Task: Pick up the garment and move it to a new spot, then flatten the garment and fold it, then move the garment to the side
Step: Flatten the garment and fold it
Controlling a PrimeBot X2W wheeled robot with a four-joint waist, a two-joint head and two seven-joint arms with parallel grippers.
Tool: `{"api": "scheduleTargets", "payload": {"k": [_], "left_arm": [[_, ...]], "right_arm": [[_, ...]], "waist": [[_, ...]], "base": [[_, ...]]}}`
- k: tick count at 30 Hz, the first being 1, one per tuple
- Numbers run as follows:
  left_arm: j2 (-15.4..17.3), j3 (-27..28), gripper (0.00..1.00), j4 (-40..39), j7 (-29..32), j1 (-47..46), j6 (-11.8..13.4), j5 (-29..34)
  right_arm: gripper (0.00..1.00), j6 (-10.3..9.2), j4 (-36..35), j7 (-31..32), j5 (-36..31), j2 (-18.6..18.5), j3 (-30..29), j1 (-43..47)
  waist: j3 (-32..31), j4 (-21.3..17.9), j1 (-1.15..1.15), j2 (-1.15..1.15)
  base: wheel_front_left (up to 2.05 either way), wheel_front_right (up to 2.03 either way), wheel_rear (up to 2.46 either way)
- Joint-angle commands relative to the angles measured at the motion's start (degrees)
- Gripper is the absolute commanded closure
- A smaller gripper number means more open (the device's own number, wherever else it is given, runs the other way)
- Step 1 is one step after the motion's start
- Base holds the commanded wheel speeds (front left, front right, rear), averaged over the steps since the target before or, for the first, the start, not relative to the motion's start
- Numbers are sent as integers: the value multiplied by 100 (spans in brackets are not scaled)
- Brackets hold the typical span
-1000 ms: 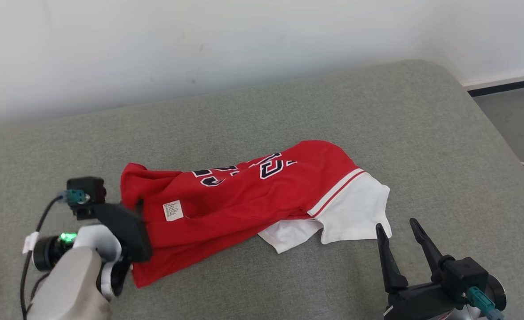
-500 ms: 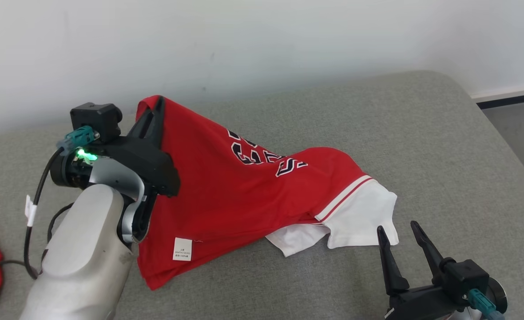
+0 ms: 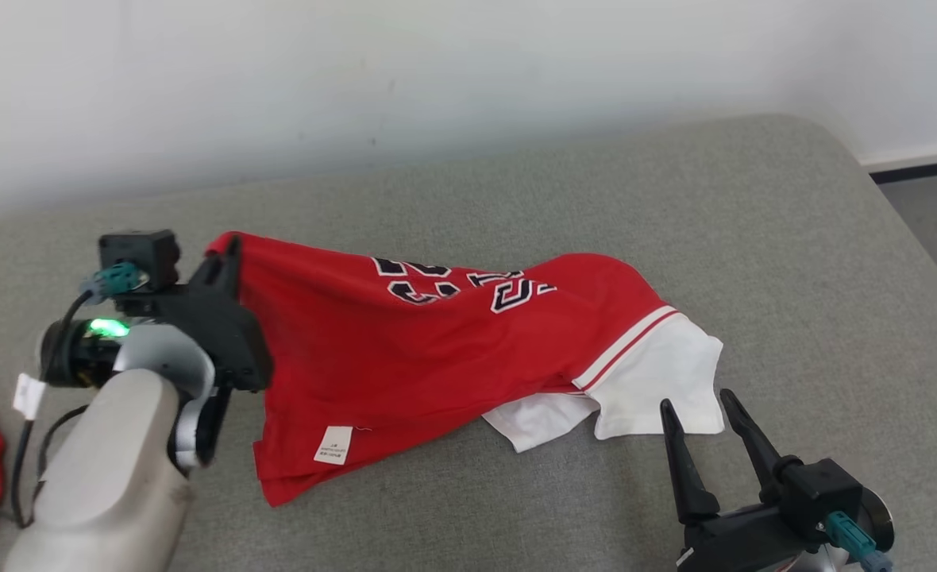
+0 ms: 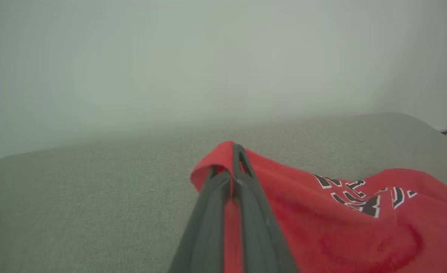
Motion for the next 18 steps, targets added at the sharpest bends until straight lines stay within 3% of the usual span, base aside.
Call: {"api": "scheduleTargets", "payload": {"k": [1, 8, 18], "left_arm": [[40, 13, 0, 60, -81, -54, 16, 68], [43, 57, 0, 728, -295, -285, 99, 88], [-97, -126, 0, 1032, 462, -34, -115, -176]], "right_arm": [[0, -13, 3, -23, 31, -2, 8, -54], [0, -13, -18, -56, 3, -1, -59, -105], [0, -13, 97, -74, 49, -1, -72, -71]], "waist": [[128, -98, 0, 0], [378, -144, 0, 0], [173, 271, 0, 0]], "base": [[0, 0, 0], [0, 0, 0], [0, 0, 0]]}}
